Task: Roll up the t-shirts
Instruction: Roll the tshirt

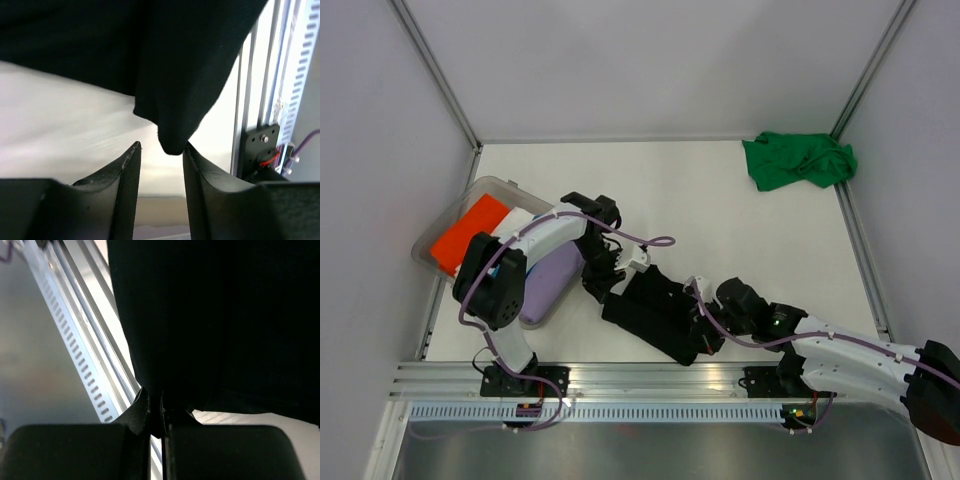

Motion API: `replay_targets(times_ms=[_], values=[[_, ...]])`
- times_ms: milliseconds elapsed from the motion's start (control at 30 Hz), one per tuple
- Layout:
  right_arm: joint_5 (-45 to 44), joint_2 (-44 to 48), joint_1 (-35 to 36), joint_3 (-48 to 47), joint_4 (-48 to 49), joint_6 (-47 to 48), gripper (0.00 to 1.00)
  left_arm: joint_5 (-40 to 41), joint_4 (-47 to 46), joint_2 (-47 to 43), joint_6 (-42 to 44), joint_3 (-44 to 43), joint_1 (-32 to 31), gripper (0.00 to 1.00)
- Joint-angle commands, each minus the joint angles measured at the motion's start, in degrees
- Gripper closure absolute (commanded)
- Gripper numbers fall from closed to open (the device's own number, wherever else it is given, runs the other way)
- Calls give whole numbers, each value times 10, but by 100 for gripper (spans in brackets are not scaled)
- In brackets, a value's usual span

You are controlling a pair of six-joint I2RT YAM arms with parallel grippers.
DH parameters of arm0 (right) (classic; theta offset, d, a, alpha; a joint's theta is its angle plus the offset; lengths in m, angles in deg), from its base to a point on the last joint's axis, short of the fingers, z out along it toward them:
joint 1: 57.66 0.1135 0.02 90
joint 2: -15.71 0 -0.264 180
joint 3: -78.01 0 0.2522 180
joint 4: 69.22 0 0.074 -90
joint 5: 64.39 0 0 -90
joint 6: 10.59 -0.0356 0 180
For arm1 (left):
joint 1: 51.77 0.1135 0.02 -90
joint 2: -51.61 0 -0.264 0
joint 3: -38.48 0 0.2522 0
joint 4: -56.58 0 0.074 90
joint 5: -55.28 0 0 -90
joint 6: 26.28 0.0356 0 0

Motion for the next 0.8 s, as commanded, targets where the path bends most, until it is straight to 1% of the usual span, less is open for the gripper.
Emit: replay_targets(times_ms=[0, 33, 133, 267, 300, 367, 400, 500, 600, 633, 700, 733, 767], values=[[60, 44, -50, 41, 88, -113, 100, -45, -31, 9, -78, -30, 4, 55], [66, 51, -72, 44, 90, -119, 100, -52, -33, 8, -85, -31, 4, 54], [100, 56, -110, 51, 84, -124, 100, -73, -34, 7, -105, -34, 4, 52], [142, 17, -146, 57, 73, -125, 100, -102, -55, 10, -136, -24, 4, 50], [155, 7, -159, 58, 73, -124, 100, -108, -60, 12, -159, -24, 4, 50], [169, -17, -176, 59, 71, -126, 100, -117, -86, 20, -192, -23, 3, 51], [184, -25, -191, 59, 71, -124, 99, -118, -99, 24, -217, -23, 3, 52], [191, -30, -209, 53, 71, -115, 100, -110, -141, 38, -273, -23, 3, 58], [195, -20, -227, 47, 54, -110, 100, -93, -173, 49, -308, -22, 0, 68], [199, -19, -235, 50, 49, -113, 100, -84, -184, 52, -317, -18, 0, 78], [194, -21, -258, 57, 36, -115, 99, -56, -207, 63, -339, -17, -4, 87], [178, -23, -265, 58, 22, -113, 98, -42, -210, 69, -350, -22, -8, 96], [147, -24, -272, 59, -7, -115, 96, -6, -214, 79, -374, -28, -12, 97]])
